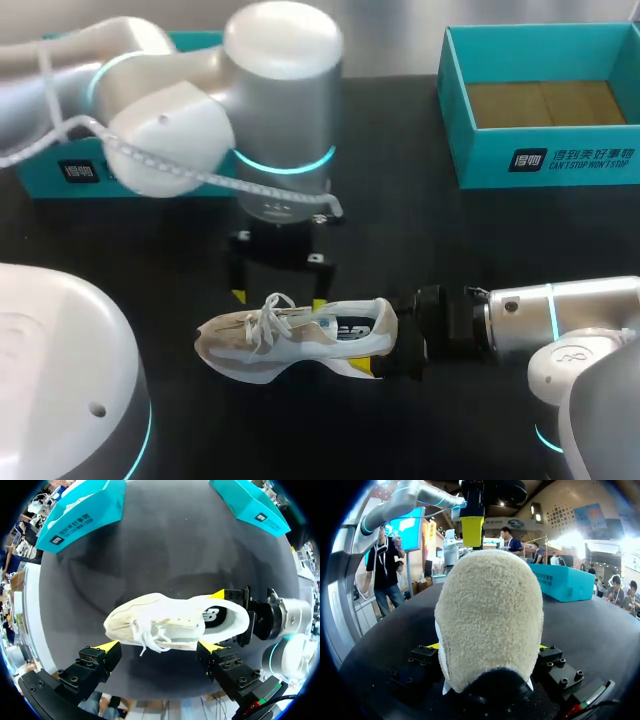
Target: Take the shoe out of the shoebox, open the shoe tongue, remove and reinsert the insole, then place the shoe into the shoebox
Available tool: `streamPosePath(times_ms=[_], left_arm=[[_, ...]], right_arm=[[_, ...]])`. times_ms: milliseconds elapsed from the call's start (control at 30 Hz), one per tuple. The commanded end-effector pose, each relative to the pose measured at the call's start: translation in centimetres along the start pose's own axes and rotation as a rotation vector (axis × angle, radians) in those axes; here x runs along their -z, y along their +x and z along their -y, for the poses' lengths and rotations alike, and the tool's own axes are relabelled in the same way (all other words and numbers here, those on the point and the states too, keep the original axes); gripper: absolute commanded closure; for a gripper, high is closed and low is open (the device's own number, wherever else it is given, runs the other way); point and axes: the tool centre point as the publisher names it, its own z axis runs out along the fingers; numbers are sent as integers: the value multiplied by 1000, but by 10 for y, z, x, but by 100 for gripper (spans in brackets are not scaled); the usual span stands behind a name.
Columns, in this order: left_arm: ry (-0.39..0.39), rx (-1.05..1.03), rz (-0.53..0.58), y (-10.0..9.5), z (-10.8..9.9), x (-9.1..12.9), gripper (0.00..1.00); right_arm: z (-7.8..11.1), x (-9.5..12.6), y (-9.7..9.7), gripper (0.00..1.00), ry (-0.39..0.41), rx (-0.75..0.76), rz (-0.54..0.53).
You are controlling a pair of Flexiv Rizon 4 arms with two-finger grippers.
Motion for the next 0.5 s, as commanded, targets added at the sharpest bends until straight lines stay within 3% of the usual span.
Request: streamPosePath(times_ms=[33, 500], left_arm=[[5, 10, 110, 33, 0, -7, 0], [-16, 43, 193, 56, -1, -32, 0]], right_arm=[[1, -2, 0, 100, 5, -1, -1], [1, -2, 0, 100, 5, -1, -1]])
